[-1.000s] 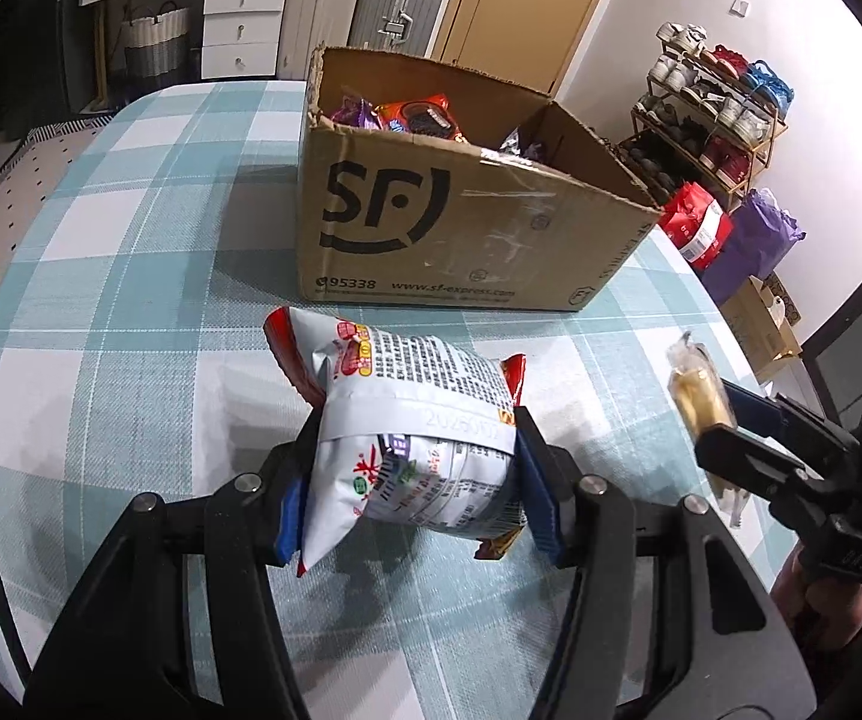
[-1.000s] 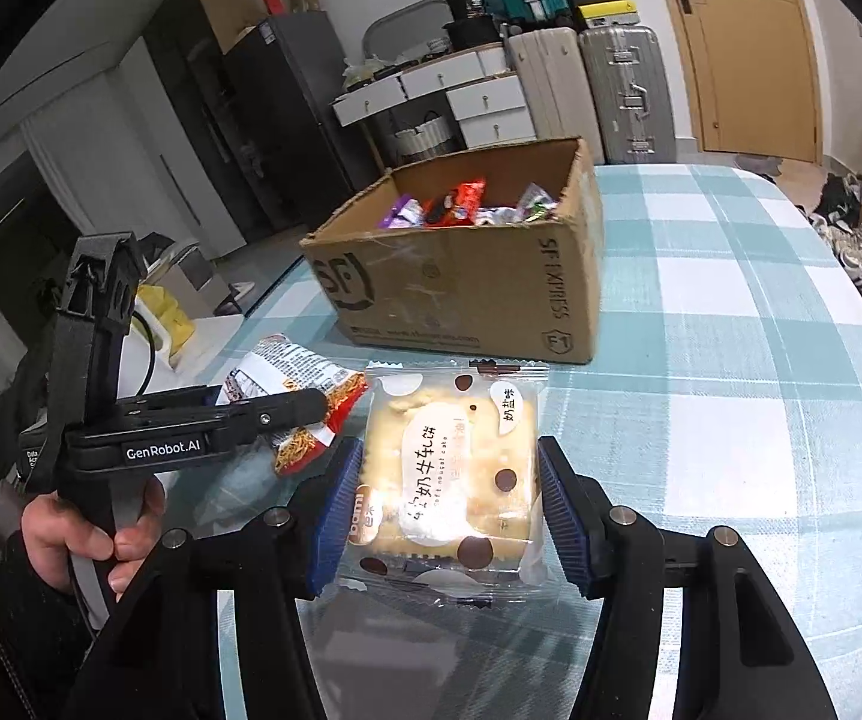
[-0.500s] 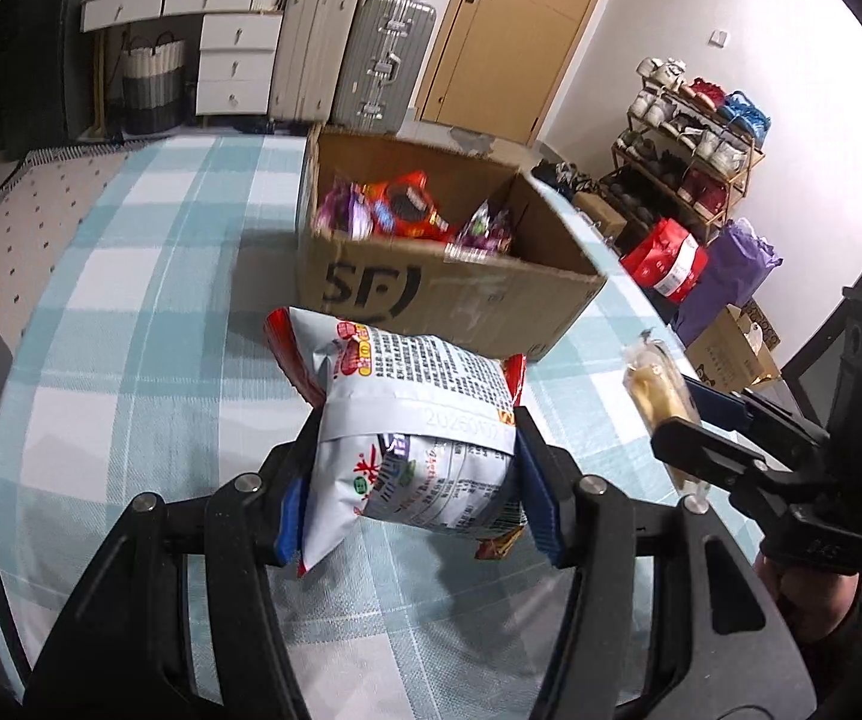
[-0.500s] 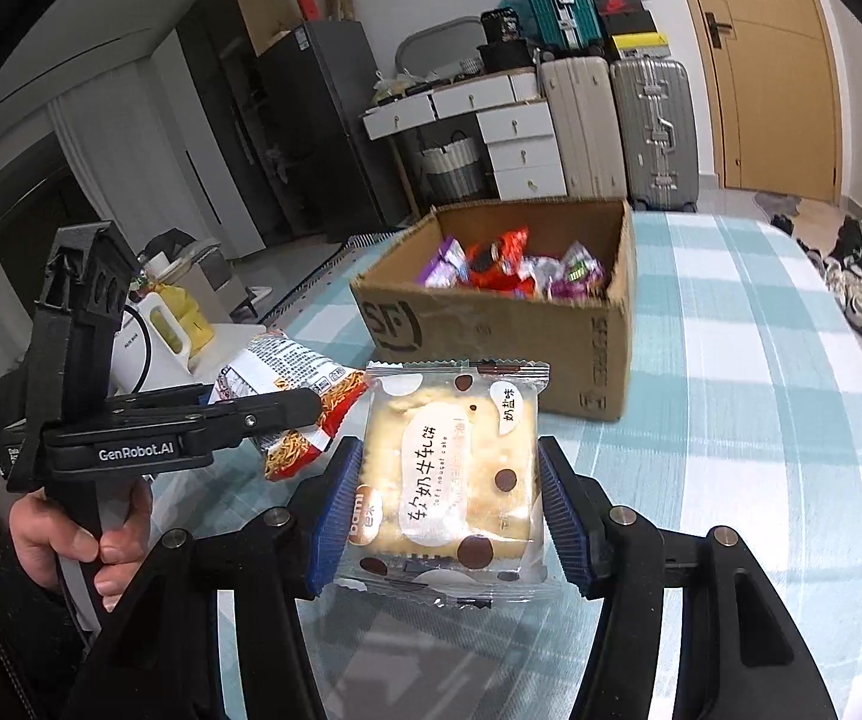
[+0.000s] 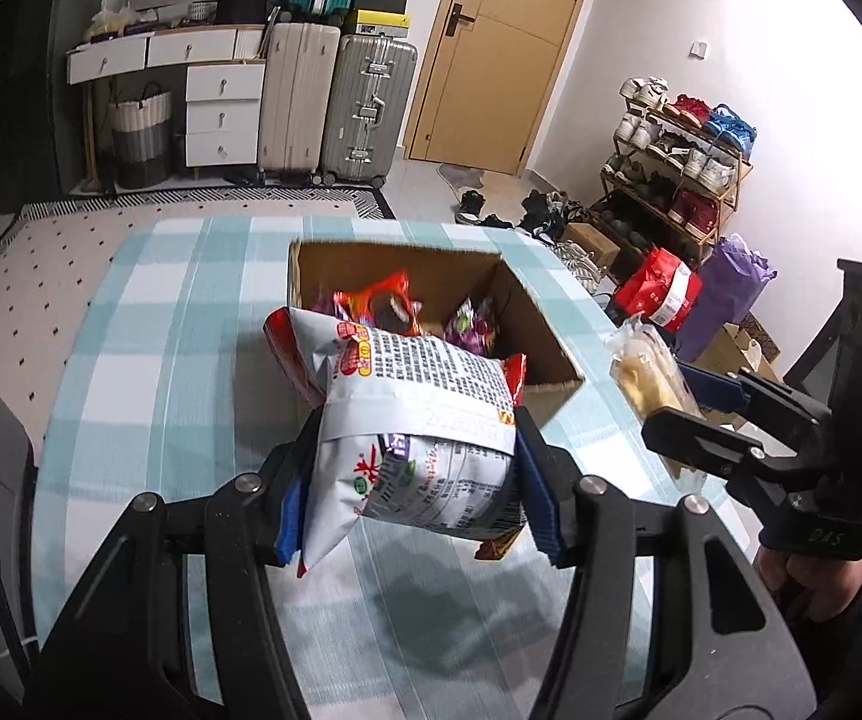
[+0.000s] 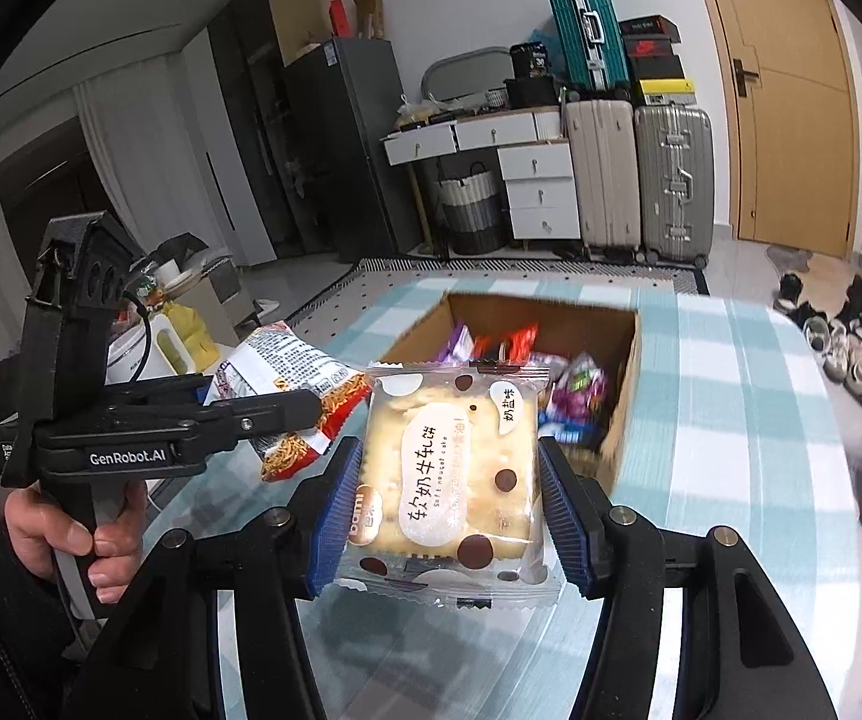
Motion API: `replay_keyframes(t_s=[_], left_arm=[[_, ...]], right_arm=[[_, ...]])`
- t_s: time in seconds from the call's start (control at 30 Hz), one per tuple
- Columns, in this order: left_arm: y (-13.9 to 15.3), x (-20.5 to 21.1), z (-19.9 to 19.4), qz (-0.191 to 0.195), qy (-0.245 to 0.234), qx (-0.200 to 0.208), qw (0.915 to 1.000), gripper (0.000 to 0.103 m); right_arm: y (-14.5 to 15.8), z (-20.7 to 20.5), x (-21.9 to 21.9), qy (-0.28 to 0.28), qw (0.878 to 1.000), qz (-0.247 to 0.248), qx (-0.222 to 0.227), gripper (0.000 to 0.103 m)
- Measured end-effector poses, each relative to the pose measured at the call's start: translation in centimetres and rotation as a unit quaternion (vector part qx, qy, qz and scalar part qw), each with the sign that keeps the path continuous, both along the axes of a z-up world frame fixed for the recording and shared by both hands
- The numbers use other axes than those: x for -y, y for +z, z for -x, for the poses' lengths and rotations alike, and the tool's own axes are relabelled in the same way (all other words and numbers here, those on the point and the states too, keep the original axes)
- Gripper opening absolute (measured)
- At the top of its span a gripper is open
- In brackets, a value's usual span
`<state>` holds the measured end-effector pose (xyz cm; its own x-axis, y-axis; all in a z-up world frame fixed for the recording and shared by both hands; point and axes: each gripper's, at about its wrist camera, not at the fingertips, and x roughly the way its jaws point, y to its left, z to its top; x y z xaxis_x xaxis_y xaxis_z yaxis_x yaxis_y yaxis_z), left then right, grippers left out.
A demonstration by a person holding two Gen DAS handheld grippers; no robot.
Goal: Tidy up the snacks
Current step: 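Lift both held snacks and carry them over the cardboard box, then open both grippers to drop the cake and snack bag into the box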
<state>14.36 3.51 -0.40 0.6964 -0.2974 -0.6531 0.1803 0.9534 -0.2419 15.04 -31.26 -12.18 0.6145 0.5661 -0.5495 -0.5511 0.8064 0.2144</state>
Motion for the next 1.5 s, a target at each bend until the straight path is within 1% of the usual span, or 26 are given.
replay_keyframes(t_s=[0.1, 0.2, 0.47, 0.77, 0.97, 1.1, 1.13, 1.17, 1.2, 1.23, 1.27, 1.33, 1.43, 1.5], left_arm=[[1.2, 0.2, -0.9, -0.007, -0.005, 0.005, 0.9999, 0.054], [1.9, 0.6, -2.5, -0.008, -0.009, 0.003, 0.9999, 0.054], [3.1, 1.6, -7.7, -0.019, -0.015, -0.002, 0.9997, 0.054], [2.0, 2.7, -13.6, -0.022, -0.02, -0.019, 0.9994, 0.054], [0.1, 3.1, -17.1, -0.017, -0.026, -0.031, 0.999, 0.054], [-1.3, 3.2, -18.6, -0.011, -0.032, -0.037, 0.9987, 0.055], [-1.7, 3.2, -19.2, -0.01, -0.033, -0.04, 0.9986, 0.056], [-2.1, 3.3, -19.7, -0.014, -0.034, -0.048, 0.9982, 0.058], [-2.3, 3.4, -20.2, -0.019, -0.036, -0.051, 0.9979, 0.062], [-2.4, 3.6, -20.3, -0.026, -0.034, -0.051, 0.9978, 0.067], [-2.5, 3.8, -20.3, -0.037, -0.031, -0.047, 0.9977, 0.07], [-2.3, 3.9, -20.1, -0.039, -0.035, -0.037, 0.9979, 0.076], [-1.9, 3.9, -19.4, -0.047, -0.025, -0.023, 0.9983, 0.079], [-1.6, 3.7, -18.8, -0.045, -0.024, -0.019, 0.9986, 0.079]], right_arm=[[1.0, -1.1, -0.1, 0.001, 1.0, -0.001, 0.008, 0.058], [1.9, -2.2, -0.4, 0.003, 1.0, -0.002, 0.013, 0.058], [2.7, -6.0, -1.1, 0.006, 1.0, -0.006, 0.012, 0.058], [2.1, -10.7, -1.0, -0.004, 1.0, -0.01, -0.004, 0.058], [1.0, -13.1, -1.2, -0.004, 1.0, -0.012, -0.016, 0.058], [0.0, -14.2, -1.5, -0.002, 1.0, -0.006, -0.021, 0.058], [-0.3, -14.3, -1.5, -0.002, 1.0, -0.005, -0.021, 0.059], [-0.5, -14.6, -1.5, -0.006, 1.0, -0.004, -0.02, 0.06], [-0.7, -14.8, -1.4, -0.01, 1.0, -0.004, -0.018, 0.067], [-0.8, -15.0, -1.3, -0.012, 1.0, -0.004, -0.016, 0.079], [-1.0, -15.2, -1.0, -0.016, 1.0, -0.004, -0.015, 0.084], [-1.3, -15.4, -0.5, -0.018, 1.0, -0.013, -0.019, 0.085], [-1.5, -15.3, 0.2, -0.025, 0.999, -0.014, -0.019, 0.085], [-1.3, -15.2, 0.5, -0.028, 0.999, -0.014, -0.017, 0.085]])
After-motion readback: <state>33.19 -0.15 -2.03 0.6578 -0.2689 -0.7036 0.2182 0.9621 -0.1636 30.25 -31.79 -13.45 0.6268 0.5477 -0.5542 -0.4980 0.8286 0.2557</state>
